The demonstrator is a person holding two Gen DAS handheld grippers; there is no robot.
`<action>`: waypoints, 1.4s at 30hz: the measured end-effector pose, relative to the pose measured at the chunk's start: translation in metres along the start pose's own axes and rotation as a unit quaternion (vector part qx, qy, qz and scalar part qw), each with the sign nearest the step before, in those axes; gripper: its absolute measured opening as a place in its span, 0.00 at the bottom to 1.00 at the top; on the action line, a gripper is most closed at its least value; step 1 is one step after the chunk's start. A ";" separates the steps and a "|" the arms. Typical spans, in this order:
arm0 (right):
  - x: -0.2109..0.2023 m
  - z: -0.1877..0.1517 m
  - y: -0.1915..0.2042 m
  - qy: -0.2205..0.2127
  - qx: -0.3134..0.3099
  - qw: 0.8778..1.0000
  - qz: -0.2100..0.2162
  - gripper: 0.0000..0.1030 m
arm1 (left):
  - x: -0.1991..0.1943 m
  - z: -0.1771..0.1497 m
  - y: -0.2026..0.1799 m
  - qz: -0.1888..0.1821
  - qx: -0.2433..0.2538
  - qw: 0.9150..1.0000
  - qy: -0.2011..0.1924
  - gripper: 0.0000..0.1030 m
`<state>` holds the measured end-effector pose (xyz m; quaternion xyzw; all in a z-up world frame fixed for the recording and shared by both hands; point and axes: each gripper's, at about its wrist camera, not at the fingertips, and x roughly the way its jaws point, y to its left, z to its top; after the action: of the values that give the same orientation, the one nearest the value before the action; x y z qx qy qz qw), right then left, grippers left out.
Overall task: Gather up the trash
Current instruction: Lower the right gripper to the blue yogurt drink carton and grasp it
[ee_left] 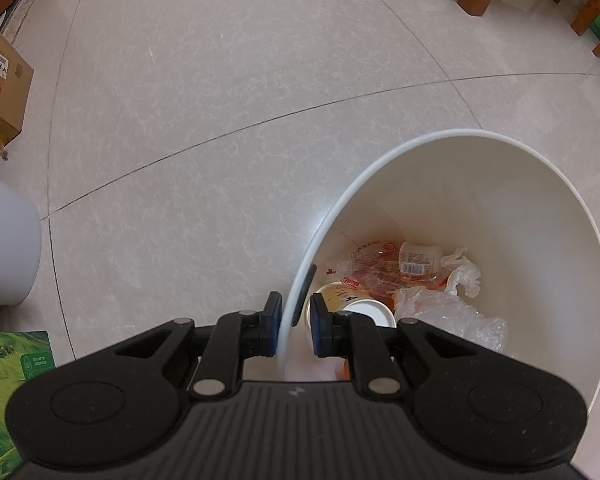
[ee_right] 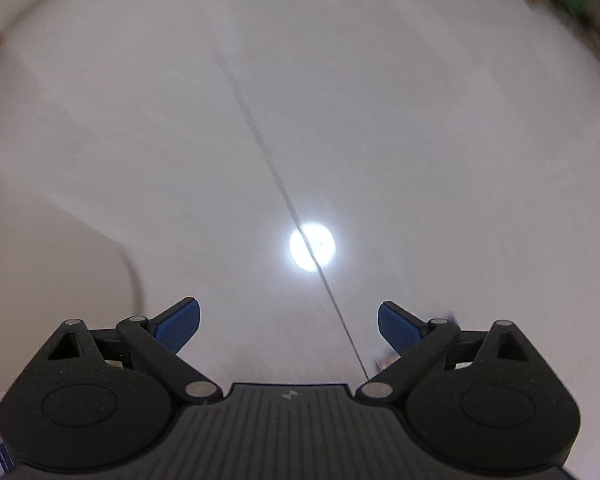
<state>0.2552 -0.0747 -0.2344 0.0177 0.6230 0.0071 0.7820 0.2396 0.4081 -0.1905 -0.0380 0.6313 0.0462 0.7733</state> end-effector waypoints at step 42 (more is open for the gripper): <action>0.172 -0.015 -0.078 0.071 0.047 0.993 -0.078 0.70 | 0.004 0.001 -0.002 0.006 0.000 1.000 0.004 0.13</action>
<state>0.2786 -0.1464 -0.4083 0.0048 0.6757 -0.0817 0.7326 0.2417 0.4059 -0.1947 -0.0341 0.6346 0.0510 0.7704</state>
